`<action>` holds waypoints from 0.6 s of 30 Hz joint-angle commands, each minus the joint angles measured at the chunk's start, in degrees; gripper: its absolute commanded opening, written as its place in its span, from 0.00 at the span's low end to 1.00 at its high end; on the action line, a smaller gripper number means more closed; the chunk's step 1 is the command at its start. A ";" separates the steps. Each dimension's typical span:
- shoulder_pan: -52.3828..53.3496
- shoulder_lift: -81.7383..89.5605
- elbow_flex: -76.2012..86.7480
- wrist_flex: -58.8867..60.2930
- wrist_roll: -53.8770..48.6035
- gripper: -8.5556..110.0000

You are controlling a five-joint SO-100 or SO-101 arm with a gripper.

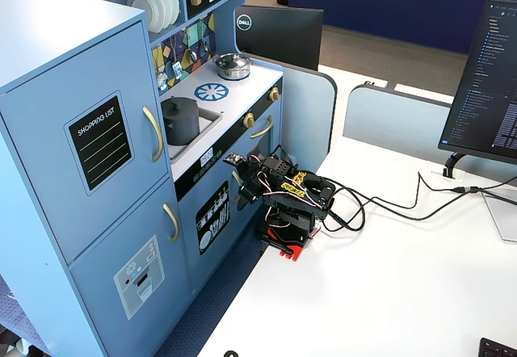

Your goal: Take off the lid from the gray recipient and place it on the counter

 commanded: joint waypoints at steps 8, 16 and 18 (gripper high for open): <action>7.82 -0.35 0.00 10.46 -0.97 0.07; 10.37 -0.79 -2.81 4.22 -3.96 0.07; 9.58 -2.90 -7.38 1.14 -4.39 0.07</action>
